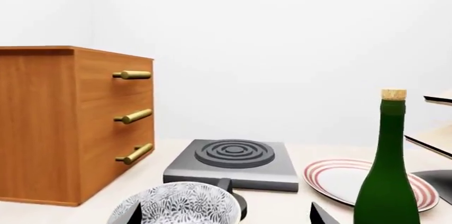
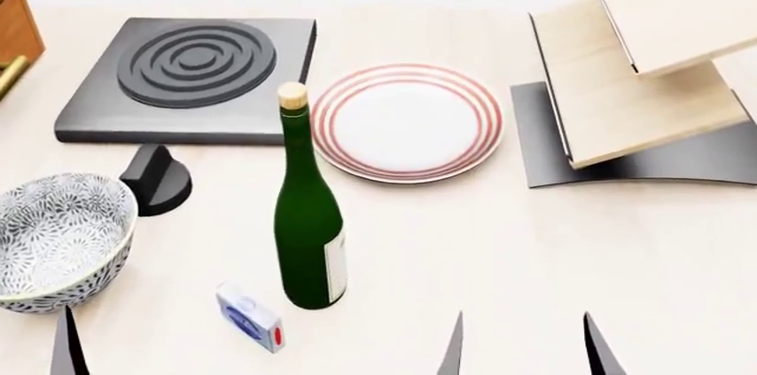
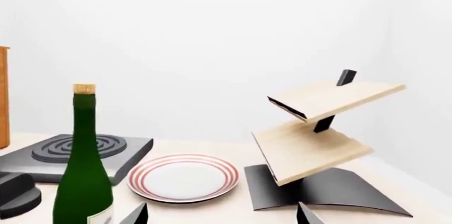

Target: Pick up the akita bowl and put it on the plate.

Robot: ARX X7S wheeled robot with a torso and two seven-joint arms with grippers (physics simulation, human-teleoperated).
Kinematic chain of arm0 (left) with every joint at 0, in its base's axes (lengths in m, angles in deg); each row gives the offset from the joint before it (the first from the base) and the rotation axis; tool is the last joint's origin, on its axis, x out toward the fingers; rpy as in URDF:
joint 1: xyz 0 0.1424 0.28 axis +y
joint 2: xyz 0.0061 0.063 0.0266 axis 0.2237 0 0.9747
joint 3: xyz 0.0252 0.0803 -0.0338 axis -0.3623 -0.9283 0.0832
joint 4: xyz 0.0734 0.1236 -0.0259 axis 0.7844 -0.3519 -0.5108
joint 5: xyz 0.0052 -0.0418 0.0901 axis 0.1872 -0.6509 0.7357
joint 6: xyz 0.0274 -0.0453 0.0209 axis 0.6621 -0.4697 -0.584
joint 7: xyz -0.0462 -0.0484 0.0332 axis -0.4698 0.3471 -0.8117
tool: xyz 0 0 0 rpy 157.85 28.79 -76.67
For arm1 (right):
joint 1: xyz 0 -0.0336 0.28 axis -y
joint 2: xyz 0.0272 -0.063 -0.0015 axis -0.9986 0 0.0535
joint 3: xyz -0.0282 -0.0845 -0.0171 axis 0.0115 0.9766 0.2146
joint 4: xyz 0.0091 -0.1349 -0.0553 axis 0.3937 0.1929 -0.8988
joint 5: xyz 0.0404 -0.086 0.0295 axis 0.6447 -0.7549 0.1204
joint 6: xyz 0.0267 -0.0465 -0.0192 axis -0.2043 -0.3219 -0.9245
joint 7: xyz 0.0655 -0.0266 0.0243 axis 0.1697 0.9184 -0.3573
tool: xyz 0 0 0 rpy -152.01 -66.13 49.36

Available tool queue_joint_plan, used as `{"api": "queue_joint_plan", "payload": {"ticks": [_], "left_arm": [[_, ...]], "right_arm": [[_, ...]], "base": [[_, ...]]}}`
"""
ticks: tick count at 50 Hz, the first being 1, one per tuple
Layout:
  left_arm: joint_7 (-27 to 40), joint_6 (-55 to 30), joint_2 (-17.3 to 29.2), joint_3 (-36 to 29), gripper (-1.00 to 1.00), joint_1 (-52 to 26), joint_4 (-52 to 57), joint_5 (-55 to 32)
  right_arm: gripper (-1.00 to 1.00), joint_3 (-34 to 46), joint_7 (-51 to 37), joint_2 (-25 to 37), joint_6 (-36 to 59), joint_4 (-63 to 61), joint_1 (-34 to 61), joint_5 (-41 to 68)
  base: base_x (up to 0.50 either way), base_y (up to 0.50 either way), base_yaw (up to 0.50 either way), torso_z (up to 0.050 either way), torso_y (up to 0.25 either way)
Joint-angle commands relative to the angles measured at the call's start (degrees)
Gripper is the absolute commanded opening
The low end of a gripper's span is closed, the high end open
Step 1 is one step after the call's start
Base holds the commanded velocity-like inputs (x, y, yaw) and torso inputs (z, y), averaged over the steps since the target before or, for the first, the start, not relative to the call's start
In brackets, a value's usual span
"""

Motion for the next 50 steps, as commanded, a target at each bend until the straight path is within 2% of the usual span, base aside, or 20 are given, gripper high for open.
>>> {"api": "queue_joint_plan", "payload": {"ticks": [1,50], "left_arm": [[0.3,0.2,0.3,-0.4,1.00,-0.2,-0.5,-0.1],[2.0,0.7,1.5,-1.8,1.00,-0.4,-1.2,-0.2]], "right_arm": [[1.00,0.5,-0.3,0.3,0.0,0.0,0.1,0.2],[1.00,3.0,-2.0,2.5,-1.3,1.0,0.7,1.4]], "base": [[0.11,0.00,0.00,0.000,0.000],[0.12,0.00,0.00,0.000,0.000]]}}
